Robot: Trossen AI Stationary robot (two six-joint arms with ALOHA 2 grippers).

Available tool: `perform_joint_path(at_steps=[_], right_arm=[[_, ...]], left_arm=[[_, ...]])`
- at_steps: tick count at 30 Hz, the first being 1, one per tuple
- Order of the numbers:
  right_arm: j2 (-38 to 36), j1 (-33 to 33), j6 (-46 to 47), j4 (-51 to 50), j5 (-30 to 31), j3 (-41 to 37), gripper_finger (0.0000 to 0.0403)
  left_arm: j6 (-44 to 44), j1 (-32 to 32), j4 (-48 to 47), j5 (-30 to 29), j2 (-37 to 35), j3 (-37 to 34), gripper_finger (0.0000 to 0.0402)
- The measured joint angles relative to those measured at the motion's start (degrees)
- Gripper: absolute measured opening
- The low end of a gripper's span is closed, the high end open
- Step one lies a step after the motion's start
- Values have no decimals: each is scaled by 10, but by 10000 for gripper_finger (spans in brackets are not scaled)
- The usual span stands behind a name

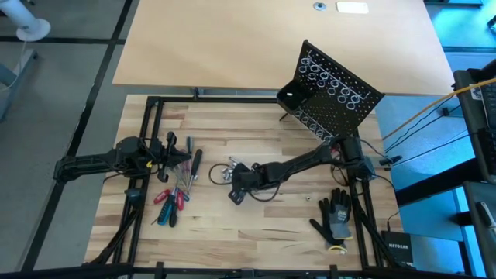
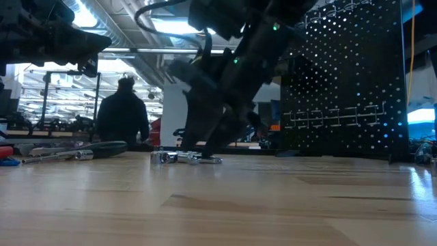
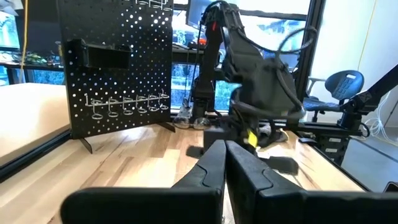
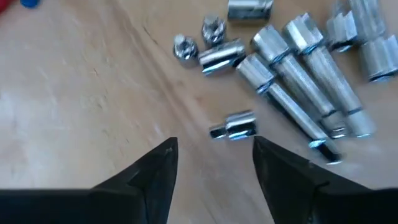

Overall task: Hang tools onto peg board
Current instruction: Put the socket into the black pegboard bin

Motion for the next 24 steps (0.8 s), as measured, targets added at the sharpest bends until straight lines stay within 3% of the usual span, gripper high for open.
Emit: perform_joint_path(at_steps=[12, 24], right_arm=[[22, -2, 43, 40, 69, 1, 182], [31, 2, 14, 37, 64, 2, 182]], left_arm=[[0, 0, -1, 0, 0, 0, 1], [0, 0, -2, 0, 0, 0, 1]])
